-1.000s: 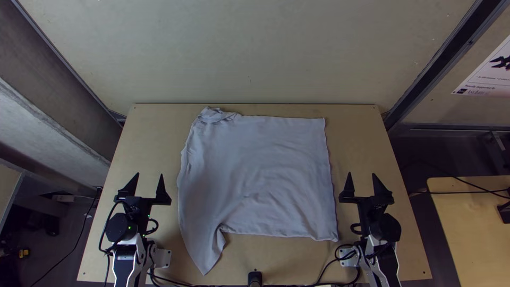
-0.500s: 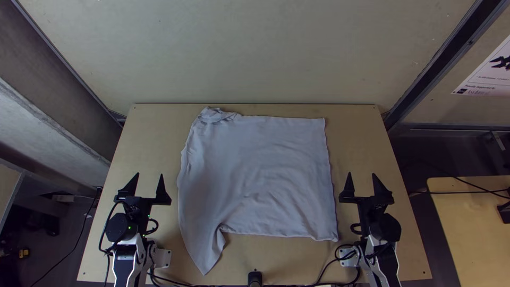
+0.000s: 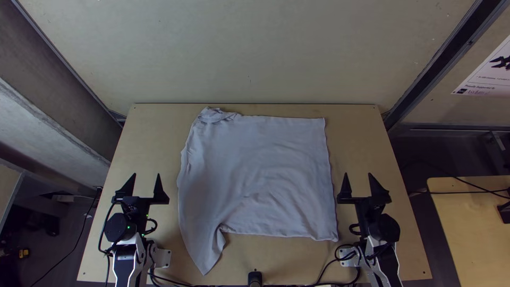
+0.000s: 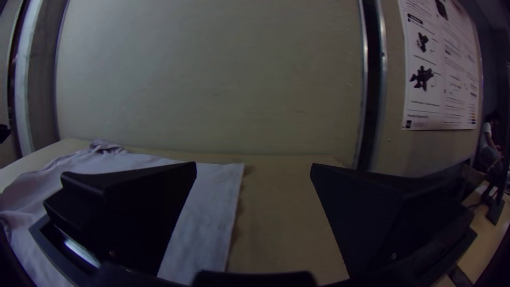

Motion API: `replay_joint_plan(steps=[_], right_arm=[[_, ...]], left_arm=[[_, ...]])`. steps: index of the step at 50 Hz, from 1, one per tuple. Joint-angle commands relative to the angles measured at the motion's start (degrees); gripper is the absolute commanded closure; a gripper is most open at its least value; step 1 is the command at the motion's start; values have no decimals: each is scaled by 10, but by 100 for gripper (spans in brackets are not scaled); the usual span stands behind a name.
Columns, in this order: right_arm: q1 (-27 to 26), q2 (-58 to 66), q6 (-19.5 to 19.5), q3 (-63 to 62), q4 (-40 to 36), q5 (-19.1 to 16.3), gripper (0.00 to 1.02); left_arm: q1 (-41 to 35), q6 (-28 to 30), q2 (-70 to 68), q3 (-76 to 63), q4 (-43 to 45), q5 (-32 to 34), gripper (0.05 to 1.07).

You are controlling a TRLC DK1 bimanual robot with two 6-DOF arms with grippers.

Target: Fold the t-shirt

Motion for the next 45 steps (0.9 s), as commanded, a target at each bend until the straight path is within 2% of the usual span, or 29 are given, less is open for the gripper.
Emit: replay_joint_plan(steps=[1,10,17,24,39,45], right_arm=[[14,-4,5,12,12,2,4],[27,11,-10,64,25,3,4],[28,95,-14,138,29,3,4],[23,181,-23,223,32,3,4],[22,323,-39,365,46,0,4],[18,378,-47,412,45,-3,4]], left_arm=[[13,-9,-6,-20,-3,4,9],[5,-17,-2,22,6,12,9],[-15,-17,33,55,30,13,9],[-17,-18,121,111,65,13,9],[-18,-21,337,304,76,14,9],[-21,-19,414,379,68,45,9]])
